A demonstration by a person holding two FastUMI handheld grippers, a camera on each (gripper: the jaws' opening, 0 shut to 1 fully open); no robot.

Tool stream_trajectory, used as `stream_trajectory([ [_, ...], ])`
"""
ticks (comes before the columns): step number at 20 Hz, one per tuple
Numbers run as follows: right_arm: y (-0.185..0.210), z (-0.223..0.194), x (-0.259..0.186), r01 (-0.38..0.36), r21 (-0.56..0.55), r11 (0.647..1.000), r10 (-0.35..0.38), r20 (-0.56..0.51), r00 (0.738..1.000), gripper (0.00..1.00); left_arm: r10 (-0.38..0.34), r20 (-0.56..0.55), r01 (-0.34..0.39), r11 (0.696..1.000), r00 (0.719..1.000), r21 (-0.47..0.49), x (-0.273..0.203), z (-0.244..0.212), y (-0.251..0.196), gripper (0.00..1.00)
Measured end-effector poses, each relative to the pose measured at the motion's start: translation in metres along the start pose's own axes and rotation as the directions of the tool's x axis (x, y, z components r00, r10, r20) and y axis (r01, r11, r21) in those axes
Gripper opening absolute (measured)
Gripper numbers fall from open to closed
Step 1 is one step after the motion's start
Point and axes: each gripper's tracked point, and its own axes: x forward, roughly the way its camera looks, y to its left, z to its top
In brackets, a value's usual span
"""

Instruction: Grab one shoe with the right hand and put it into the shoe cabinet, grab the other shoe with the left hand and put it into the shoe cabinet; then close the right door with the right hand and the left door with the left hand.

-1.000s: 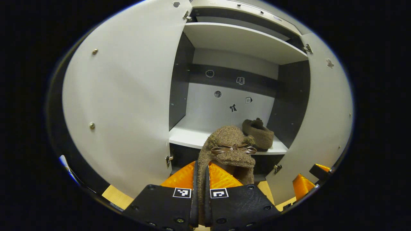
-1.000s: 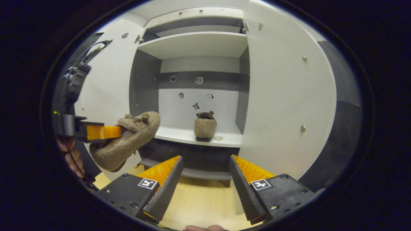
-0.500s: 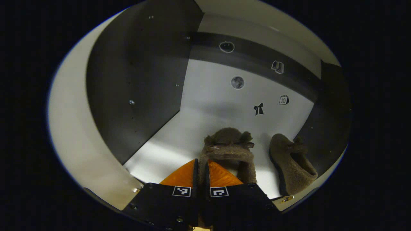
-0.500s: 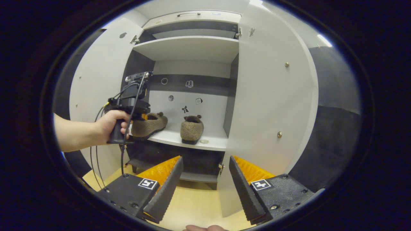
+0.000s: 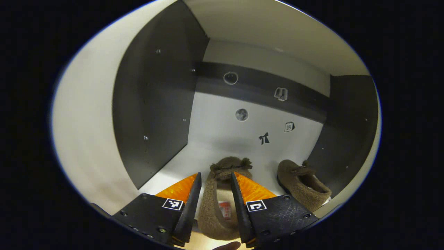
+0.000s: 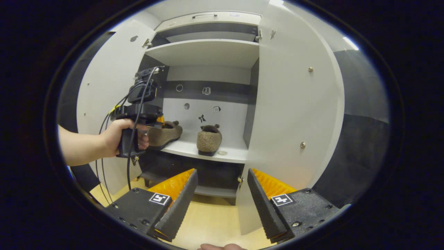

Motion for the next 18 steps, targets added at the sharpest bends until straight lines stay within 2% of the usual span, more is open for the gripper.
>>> stream_trajectory([
  [2, 0.000, 0.005, -0.001, -0.001, -0.006, 1.000, 0.001, 0.022, 1.000, 0.92, -0.039, 0.103, 0.036, 0.999, 0.994, 0.027, -0.038, 0.017, -0.012, 0.52],
  [4, -0.001, 0.008, -0.003, 0.000, -0.011, 1.000, 0.000, 0.034, 0.999, 0.92, -0.072, 0.205, 0.069, 0.997, 0.976, 0.019, -0.082, 0.033, -0.026, 0.62],
  [6, -0.003, 0.008, -0.003, 0.002, -0.010, 1.000, -0.002, 0.034, 0.999, 0.92, -0.103, 0.227, 0.100, 0.995, 0.968, 0.025, -0.124, 0.035, -0.030, 0.73],
  [7, -0.003, 0.007, -0.002, 0.001, -0.006, 1.000, -0.001, 0.035, 0.999, 0.95, -0.116, 0.211, 0.112, 0.993, 0.970, 0.032, -0.143, 0.028, -0.030, 0.91],
  [8, -0.003, 0.007, -0.002, 0.002, -0.001, 1.000, -0.002, 0.037, 0.999, 0.92, -0.113, 0.195, 0.105, 0.993, 0.974, 0.051, -0.161, 0.017, -0.029, 0.93],
  [10, -0.001, 0.006, 0.000, -0.002, 0.000, 1.000, 0.002, 0.037, 0.999, 0.95, -0.070, 0.188, 0.052, 0.994, 0.980, 0.101, -0.193, -0.002, -0.018, 0.94],
  [13, 0.006, 0.006, -0.001, -0.024, -0.005, 1.000, 0.024, 0.036, 0.999, 0.95, -0.062, 0.178, 0.035, 0.988, 0.982, 0.152, -0.223, -0.025, -0.012, 0.94],
  [14, 0.009, 0.007, -0.001, -0.034, -0.010, 0.999, 0.035, 0.038, 0.999, 0.92, -0.059, 0.163, 0.033, 0.987, 0.985, 0.158, -0.226, -0.031, -0.010, 0.94],
  [18, 0.012, 0.032, -0.017, -0.063, -0.024, 0.998, 0.066, 0.101, 0.993, 0.92, -0.040, 0.078, 0.031, 0.994, 0.996, 0.108, -0.214, -0.049, -0.002, 0.95],
])
